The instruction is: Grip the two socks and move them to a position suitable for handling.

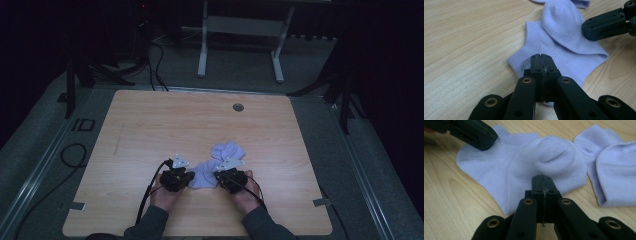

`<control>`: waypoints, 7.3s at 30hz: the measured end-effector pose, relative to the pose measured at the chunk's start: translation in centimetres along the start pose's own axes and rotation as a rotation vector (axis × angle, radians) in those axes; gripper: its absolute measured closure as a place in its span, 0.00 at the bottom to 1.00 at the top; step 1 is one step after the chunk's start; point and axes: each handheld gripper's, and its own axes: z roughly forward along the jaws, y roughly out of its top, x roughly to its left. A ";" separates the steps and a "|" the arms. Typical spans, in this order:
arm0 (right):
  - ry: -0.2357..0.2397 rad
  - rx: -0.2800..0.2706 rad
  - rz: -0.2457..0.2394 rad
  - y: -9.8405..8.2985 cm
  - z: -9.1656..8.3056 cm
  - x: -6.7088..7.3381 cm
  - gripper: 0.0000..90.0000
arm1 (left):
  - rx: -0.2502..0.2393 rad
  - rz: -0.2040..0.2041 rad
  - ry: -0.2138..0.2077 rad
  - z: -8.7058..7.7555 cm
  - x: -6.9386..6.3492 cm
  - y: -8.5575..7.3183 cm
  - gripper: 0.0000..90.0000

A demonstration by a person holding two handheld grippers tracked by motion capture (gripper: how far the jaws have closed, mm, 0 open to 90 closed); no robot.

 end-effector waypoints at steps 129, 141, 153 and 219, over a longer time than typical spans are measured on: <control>-0.065 0.052 0.153 6.6 2.4 -8.0 0.72 | -0.022 -0.031 0.003 0.1 -0.1 -0.2 0.97; -0.074 0.087 0.167 6.4 3.6 -8.5 0.70 | -0.022 -0.028 0.001 0.1 -0.1 -0.2 0.97; -0.079 0.137 0.183 6.3 4.7 -8.6 0.74 | -0.023 -0.029 0.001 0.1 -0.1 -0.2 0.97; -0.136 0.071 0.292 1.9 -3.9 -15.6 0.97 | -0.024 -0.028 0.001 0.1 -0.1 -0.2 0.97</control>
